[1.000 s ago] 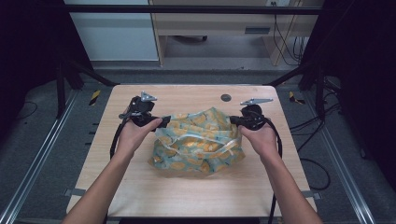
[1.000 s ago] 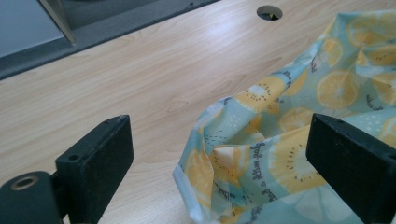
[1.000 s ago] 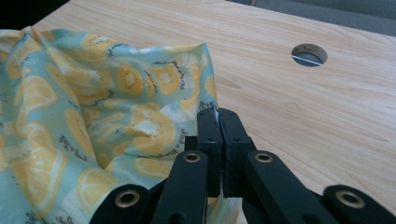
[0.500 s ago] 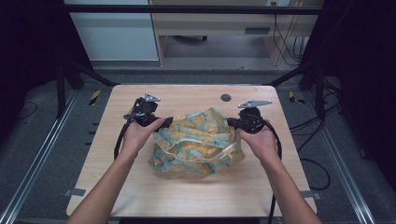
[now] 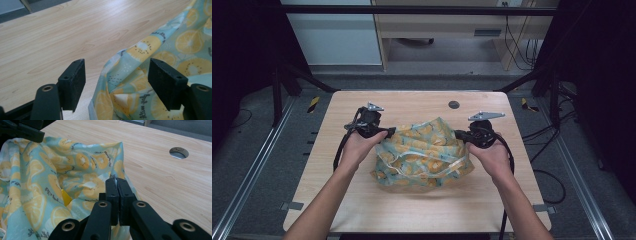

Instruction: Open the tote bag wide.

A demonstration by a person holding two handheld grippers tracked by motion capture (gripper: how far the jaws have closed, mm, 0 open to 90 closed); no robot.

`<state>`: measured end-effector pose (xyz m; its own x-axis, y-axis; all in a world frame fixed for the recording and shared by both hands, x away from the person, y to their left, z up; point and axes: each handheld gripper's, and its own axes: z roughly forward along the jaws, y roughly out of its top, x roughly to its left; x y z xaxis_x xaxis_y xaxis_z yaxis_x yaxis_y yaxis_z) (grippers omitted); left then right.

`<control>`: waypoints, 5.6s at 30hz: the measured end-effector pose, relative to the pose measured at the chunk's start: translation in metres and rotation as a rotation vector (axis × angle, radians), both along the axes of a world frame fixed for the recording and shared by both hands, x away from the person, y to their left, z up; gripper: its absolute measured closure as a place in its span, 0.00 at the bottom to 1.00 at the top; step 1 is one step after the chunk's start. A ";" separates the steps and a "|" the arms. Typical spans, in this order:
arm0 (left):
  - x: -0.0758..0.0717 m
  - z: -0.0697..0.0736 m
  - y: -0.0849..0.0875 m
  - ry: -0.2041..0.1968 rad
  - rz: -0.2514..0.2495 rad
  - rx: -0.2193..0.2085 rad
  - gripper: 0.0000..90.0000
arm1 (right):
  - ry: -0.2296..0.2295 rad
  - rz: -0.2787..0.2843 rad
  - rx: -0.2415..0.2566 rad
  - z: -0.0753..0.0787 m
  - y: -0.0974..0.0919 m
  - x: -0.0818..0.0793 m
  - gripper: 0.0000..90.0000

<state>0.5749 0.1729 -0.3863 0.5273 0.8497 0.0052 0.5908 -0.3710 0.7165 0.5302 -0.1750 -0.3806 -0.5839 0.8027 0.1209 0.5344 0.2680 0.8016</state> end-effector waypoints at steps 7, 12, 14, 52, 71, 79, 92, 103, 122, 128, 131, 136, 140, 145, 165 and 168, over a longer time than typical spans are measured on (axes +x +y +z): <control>-0.001 -0.010 0.006 0.026 0.001 -0.001 0.20 | -0.017 0.007 0.010 0.004 -0.001 -0.007 0.99; -0.005 -0.016 0.007 0.054 -0.006 -0.001 0.18 | -0.023 0.011 0.015 0.004 -0.002 -0.011 0.99; -0.006 -0.018 0.007 0.078 -0.011 -0.016 0.19 | -0.025 0.014 0.019 0.003 -0.003 -0.012 0.99; -0.039 -0.043 0.011 0.082 -0.017 -0.064 0.34 | -0.070 0.056 0.064 -0.008 -0.002 -0.040 0.98; -0.052 -0.035 0.015 0.051 -0.084 -0.127 0.99 | -0.079 0.044 0.080 -0.007 -0.008 -0.043 0.99; -0.085 0.002 0.017 -0.023 -0.150 -0.161 0.99 | -0.114 0.039 0.092 0.005 -0.011 -0.056 0.99; -0.129 0.005 0.017 -0.063 -0.218 -0.093 0.99 | -0.137 0.030 0.020 0.001 -0.018 -0.078 1.00; -0.129 -0.011 0.006 -0.049 -0.230 -0.045 0.99 | -0.106 0.010 -0.021 -0.018 -0.021 -0.072 1.00; -0.101 -0.036 0.002 -0.042 -0.162 -0.050 0.99 | -0.072 -0.022 -0.042 -0.042 -0.024 -0.056 1.00; -0.096 -0.043 0.003 -0.023 -0.142 -0.038 0.99 | -0.055 -0.028 -0.050 -0.047 -0.023 -0.051 1.00; -0.091 -0.050 0.004 -0.004 -0.130 -0.035 0.99 | -0.045 -0.029 -0.057 -0.051 -0.023 -0.049 1.00; -0.087 -0.059 0.009 0.022 -0.119 -0.023 0.99 | -0.025 -0.038 -0.065 -0.055 -0.024 -0.048 1.00; -0.085 -0.063 0.011 0.036 -0.116 -0.011 0.99 | -0.013 -0.037 -0.083 -0.058 -0.025 -0.047 1.00; -0.084 -0.066 0.011 0.043 -0.118 -0.001 0.98 | 0.009 -0.042 -0.089 -0.061 -0.027 -0.046 1.00; -0.079 -0.075 0.013 0.024 -0.115 0.038 0.98 | 0.074 -0.017 -0.125 -0.087 -0.032 -0.055 1.00; -0.070 -0.072 0.016 0.005 -0.096 0.034 0.98 | 0.088 -0.010 -0.120 -0.089 -0.030 -0.059 1.00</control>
<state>0.5052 0.1890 -0.4581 0.6061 0.7948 0.0300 0.5551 -0.4497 0.6997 0.4711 -0.2049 -0.4694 -0.5673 0.8202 0.0738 0.6042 0.3536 0.7141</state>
